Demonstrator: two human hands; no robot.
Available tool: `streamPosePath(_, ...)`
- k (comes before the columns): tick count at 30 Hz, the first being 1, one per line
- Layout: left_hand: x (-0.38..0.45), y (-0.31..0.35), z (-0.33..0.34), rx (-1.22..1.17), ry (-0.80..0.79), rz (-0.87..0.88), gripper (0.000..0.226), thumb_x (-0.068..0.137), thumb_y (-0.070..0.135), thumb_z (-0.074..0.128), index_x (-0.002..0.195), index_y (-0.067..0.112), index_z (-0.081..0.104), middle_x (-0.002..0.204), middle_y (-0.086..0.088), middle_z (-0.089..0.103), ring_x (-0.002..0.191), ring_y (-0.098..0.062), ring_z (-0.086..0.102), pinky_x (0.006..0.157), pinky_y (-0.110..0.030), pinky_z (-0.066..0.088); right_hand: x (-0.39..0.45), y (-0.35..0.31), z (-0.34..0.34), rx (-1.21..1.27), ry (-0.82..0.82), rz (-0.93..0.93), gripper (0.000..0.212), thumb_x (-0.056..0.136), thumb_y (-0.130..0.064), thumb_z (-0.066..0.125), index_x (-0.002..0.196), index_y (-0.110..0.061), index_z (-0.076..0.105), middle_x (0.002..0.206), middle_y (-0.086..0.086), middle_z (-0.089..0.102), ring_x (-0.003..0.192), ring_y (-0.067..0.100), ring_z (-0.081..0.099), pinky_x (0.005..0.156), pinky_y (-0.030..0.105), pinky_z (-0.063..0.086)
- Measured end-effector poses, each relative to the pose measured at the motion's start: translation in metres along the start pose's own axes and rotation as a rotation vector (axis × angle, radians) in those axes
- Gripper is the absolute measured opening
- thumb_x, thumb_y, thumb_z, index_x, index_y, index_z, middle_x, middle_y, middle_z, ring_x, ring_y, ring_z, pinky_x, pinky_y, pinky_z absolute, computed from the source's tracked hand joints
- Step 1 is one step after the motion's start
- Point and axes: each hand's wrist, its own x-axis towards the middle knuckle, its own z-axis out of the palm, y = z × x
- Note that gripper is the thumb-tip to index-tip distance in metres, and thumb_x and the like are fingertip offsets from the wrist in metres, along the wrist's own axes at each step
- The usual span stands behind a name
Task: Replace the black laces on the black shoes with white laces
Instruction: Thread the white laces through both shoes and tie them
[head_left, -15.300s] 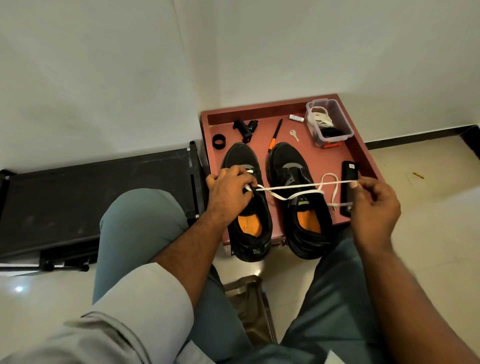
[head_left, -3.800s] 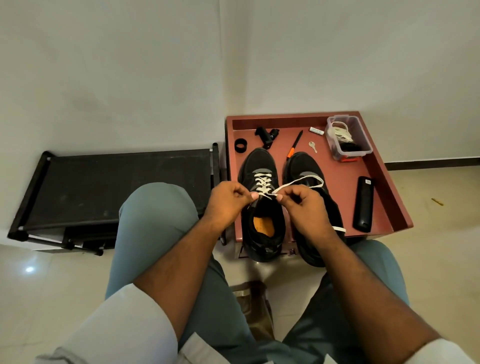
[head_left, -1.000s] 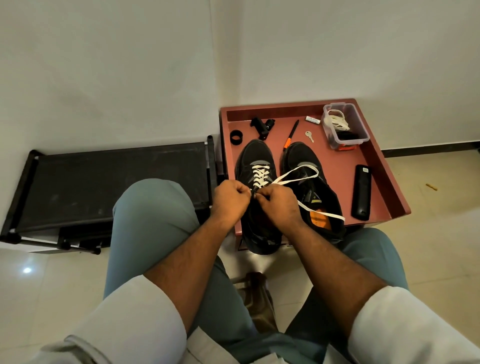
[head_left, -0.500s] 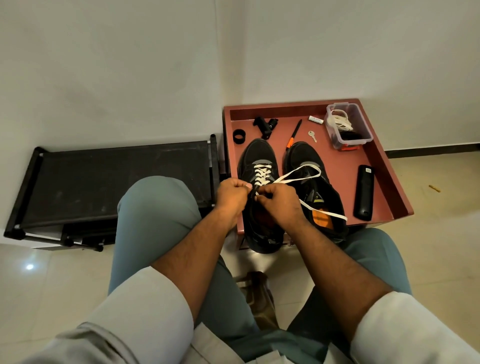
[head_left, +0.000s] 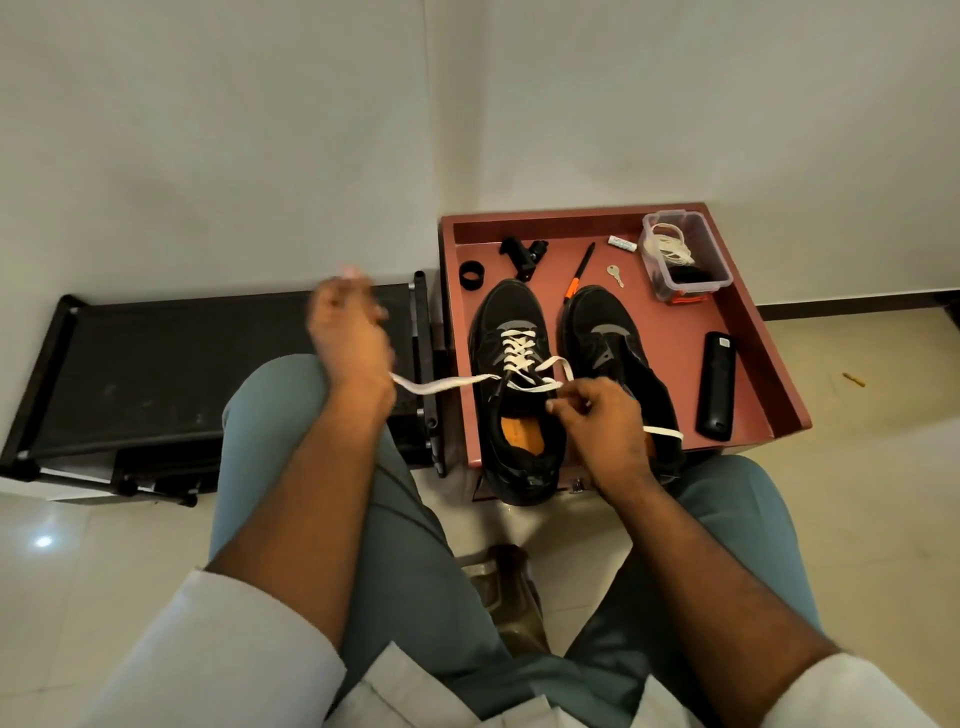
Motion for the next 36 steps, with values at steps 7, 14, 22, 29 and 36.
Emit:
streamPosePath(7,-0.033,-0.046,0.017,1.083,-0.745,-0.037,0.012,0.089,0.028,0.069,0.079,0.021,0.069,0.079,0.001,0.070,0.075,-0.016,0.066,0.076,-0.034,0.054,-0.005,0.006,0.011,-0.011,-0.060,0.071,0.010,0.083,-0.010,0.069,0.088,-0.018,0.067,0.088,-0.002,0.067,0.082,0.015,0.064,0.078,0.034,0.054)
streamPosePath(14,0.009,0.000,-0.008,0.117,0.406,0.415,0.008,0.092,0.018,0.055,0.091,0.016,0.063,0.086,0.003,0.059,0.078,-0.009,0.059,0.076,-0.028,0.052,-0.006,0.010,0.010,0.043,-0.056,0.125,0.014,0.083,-0.008,0.068,0.077,-0.019,0.062,0.075,-0.005,0.064,0.073,0.014,0.062,0.071,0.034,0.054)
streamPosePath(22,-0.051,-0.019,0.016,1.105,-0.062,0.602,0.032,0.087,0.038,0.061,0.118,0.029,0.058,0.136,-0.005,0.041,0.125,-0.028,0.039,0.101,-0.046,0.031,-0.005,0.001,0.015,0.363,-0.024,0.311,0.015,0.089,-0.032,0.066,0.091,-0.019,0.074,0.081,-0.001,0.071,0.082,0.015,0.067,0.079,0.036,0.055)
streamPosePath(29,-0.054,-0.024,0.017,1.637,-0.277,0.352,0.041,0.089,0.051,0.055,0.126,0.035,0.056,0.153,-0.013,0.021,0.143,-0.041,0.008,0.107,-0.060,0.023,0.028,-0.022,0.032,0.832,0.044,0.576,0.016,0.086,-0.013,0.070,0.071,-0.013,0.071,0.083,0.011,0.073,0.086,0.027,0.070,0.086,0.045,0.057)
streamPosePath(36,-0.048,0.014,0.006,0.900,0.081,0.800,0.025,0.094,0.036,0.056,0.109,0.019,0.066,0.111,-0.015,0.052,0.101,-0.026,0.047,0.085,-0.036,0.036,0.020,-0.019,0.035,0.994,0.254,0.562,0.014,0.087,-0.006,0.067,0.073,-0.004,0.070,0.070,0.007,0.069,0.070,0.019,0.066,0.066,0.028,0.055)
